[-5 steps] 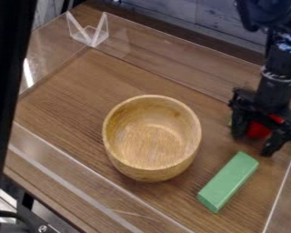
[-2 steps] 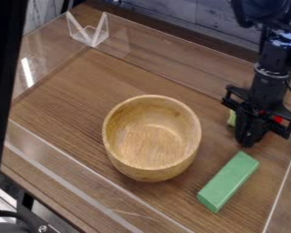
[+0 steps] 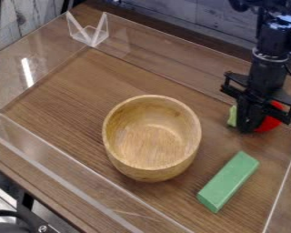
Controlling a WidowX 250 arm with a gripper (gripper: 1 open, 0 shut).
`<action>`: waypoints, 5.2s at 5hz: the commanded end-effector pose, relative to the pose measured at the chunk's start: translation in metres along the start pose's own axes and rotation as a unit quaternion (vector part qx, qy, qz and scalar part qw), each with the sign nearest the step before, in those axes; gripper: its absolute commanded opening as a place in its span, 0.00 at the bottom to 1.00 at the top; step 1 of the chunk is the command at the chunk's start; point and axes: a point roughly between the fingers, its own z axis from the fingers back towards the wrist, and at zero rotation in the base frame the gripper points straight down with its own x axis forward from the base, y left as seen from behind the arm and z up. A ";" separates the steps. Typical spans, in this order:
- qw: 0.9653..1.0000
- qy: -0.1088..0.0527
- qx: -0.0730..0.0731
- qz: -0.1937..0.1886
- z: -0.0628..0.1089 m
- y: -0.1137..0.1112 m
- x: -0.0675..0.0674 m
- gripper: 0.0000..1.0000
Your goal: Move the red object to the right side of the table
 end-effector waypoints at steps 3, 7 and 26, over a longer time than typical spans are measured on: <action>1.000 -0.027 0.000 -0.004 0.011 -0.002 0.005 0.00; 1.000 -0.013 0.002 -0.011 -0.008 -0.005 0.010 0.00; 0.990 -0.132 -0.002 0.049 0.097 0.044 -0.013 1.00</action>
